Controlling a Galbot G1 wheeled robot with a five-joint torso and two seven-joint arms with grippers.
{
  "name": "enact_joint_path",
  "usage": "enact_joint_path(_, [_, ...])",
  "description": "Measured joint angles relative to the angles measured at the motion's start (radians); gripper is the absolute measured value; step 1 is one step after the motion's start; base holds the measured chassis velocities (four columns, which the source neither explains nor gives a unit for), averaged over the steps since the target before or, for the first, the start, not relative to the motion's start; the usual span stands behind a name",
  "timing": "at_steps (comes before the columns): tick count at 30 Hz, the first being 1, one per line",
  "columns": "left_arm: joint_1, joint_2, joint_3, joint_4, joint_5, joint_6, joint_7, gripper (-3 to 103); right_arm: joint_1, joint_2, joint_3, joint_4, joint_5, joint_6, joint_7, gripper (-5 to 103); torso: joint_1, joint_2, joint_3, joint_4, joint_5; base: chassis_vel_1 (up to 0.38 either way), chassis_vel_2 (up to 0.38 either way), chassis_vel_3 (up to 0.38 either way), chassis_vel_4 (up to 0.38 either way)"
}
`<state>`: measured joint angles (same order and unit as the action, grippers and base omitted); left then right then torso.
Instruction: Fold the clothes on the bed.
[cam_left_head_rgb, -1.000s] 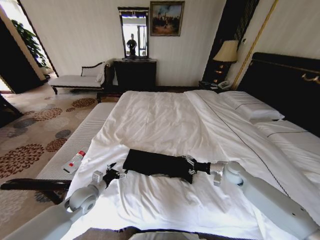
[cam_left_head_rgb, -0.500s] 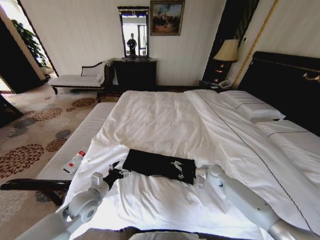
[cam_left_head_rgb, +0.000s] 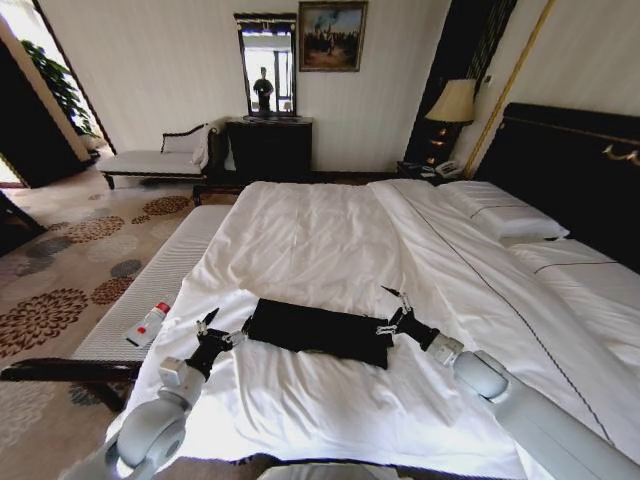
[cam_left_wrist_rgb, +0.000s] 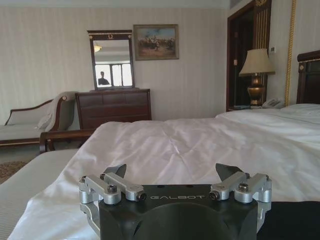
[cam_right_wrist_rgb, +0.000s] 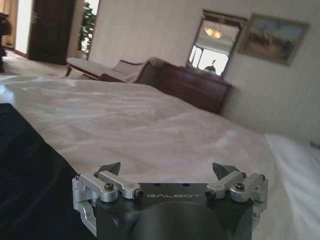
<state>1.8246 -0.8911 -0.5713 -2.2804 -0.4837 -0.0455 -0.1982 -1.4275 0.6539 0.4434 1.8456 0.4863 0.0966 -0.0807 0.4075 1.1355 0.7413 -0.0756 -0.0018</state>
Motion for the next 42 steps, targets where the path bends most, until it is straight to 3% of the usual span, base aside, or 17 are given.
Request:
enact_joint_path(3, [0.099, -0.076, -0.083, -0.045, 0.029, -0.038, 0.048, 100, -0.059, 0.061, 0.084, 0.004, 0.386, -0.187, -0.001, 100, 0.0, 0.0, 0.0, 0.0007, 0.0009, 0.0, 0.0, 0.0, 0.0])
enact_joint_path(4, [0.099, -0.076, -0.083, -0.045, 0.029, -0.038, 0.048, 100, -0.059, 0.061, 0.084, 0.004, 0.386, -0.187, -0.001, 100, 0.0, 0.0, 0.0, 0.0007, 0.0009, 0.0, 0.0, 0.0, 0.0])
enact_joint_path(5, [0.104, -0.081, -0.088, -0.048, 0.03, -0.04, 0.053, 100, -0.071, 0.082, 0.101, 0.003, 0.489, -0.225, 0.003, 100, 0.0, 0.0, 0.0, 0.0003, 0.0006, 0.0, 0.0, 0.0, 0.0])
enact_joint_path(6, [0.104, -0.081, -0.088, -0.048, 0.03, -0.04, 0.053, 100, -0.071, 0.082, 0.101, 0.003, 0.489, -0.225, 0.003, 100, 0.0, 0.0, 0.0, 0.0003, 0.0006, 0.0, 0.0, 0.0, 0.0])
enact_joint_path(7, [0.106, -0.083, -0.091, -0.05, 0.03, -0.041, 0.056, 100, -0.084, 0.108, 0.115, 0.0, 0.608, -0.266, 0.01, 100, 0.0, 0.0, 0.0, -0.0009, 0.0002, 0.0, 0.0, 0.0, 0.0])
enact_joint_path(9, [0.106, -0.083, -0.091, -0.05, 0.03, -0.041, 0.056, 100, -0.091, 0.138, 0.119, -0.009, 0.711, -0.3, 0.018, 100, 0.0, 0.0, 0.0, -0.0003, 0.0001, 0.0, 0.0, 0.0, 0.0])
enact_joint_path(14, [0.102, -0.081, -0.087, -0.05, 0.028, -0.041, 0.056, 100, -0.084, 0.193, 0.115, -0.024, 0.86, -0.377, 0.025, 100, 0.0, 0.0, 0.0, -0.0003, -0.0001, 0.0, 0.0, 0.0, 0.0])
enact_joint_path(27, [0.097, -0.078, -0.082, -0.047, 0.024, -0.038, 0.055, 100, 0.048, 0.268, -0.013, -0.256, 0.868, -0.393, -0.005, 100, 0.0, 0.0, 0.0, -0.0002, -0.0004, 0.0, 0.0, 0.0, 0.0])
enact_joint_path(42, [0.095, -0.076, -0.081, -0.046, 0.023, -0.036, 0.054, 100, 0.167, 0.299, -0.153, -0.277, 0.887, -0.395, 0.006, 103, 0.0, 0.0, 0.0, -0.0001, -0.0002, 0.0, 0.0, 0.0, 0.0])
